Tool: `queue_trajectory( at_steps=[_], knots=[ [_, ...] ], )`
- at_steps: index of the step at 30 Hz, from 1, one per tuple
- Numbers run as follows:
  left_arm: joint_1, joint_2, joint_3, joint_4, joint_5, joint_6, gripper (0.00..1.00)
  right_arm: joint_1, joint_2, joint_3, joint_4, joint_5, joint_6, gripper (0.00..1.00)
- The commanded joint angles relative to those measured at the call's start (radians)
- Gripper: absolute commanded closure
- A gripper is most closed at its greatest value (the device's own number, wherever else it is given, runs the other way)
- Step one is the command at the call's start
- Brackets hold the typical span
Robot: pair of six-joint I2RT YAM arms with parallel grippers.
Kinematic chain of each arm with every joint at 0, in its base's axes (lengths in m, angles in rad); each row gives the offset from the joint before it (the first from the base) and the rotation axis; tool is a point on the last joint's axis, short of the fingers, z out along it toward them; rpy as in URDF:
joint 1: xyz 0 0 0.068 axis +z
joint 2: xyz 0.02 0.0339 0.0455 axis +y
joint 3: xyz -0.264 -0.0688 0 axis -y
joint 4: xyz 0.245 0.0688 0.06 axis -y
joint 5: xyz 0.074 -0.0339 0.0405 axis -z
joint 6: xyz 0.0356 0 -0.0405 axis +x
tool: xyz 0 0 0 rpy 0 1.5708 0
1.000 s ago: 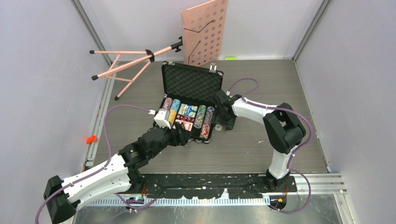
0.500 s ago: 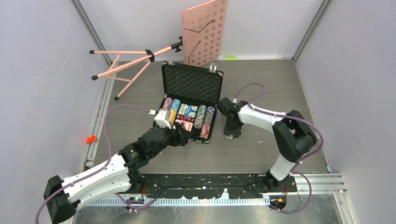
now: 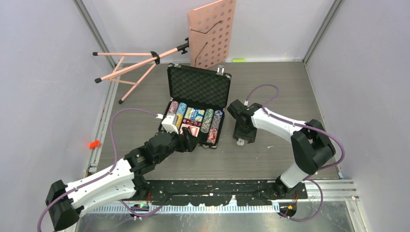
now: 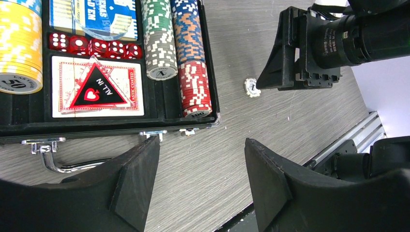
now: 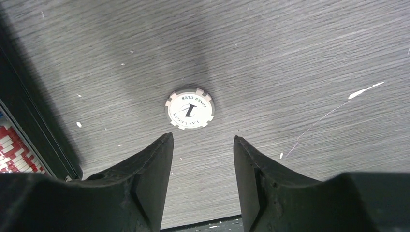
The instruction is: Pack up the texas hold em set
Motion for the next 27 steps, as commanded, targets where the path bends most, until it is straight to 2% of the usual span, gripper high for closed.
queue_trajectory(
  at_steps=[1, 10, 17, 21, 27],
  knots=[
    [0.005, 0.006, 0.014, 0.031, 0.008, 0.004, 0.33, 0.003, -0.015, 0.012, 0.013, 0.002, -0.016, 0.42],
    [0.005, 0.019, 0.026, 0.026, 0.023, 0.008, 0.33, 0.003, 0.035, -0.013, 0.090, -0.017, -0.023, 0.36],
    [0.005, 0.014, 0.018, 0.025, 0.023, 0.009, 0.33, 0.003, 0.086, -0.022, 0.114, -0.003, -0.029, 0.35],
    [0.005, 0.008, 0.015, 0.020, 0.021, 0.011, 0.33, 0.000, 0.115, -0.034, 0.141, -0.016, -0.032, 0.39],
    [0.005, 0.003, 0.012, 0.015, 0.019, 0.015, 0.33, -0.008, 0.131, -0.076, 0.200, -0.063, -0.020, 0.56]
  ],
)
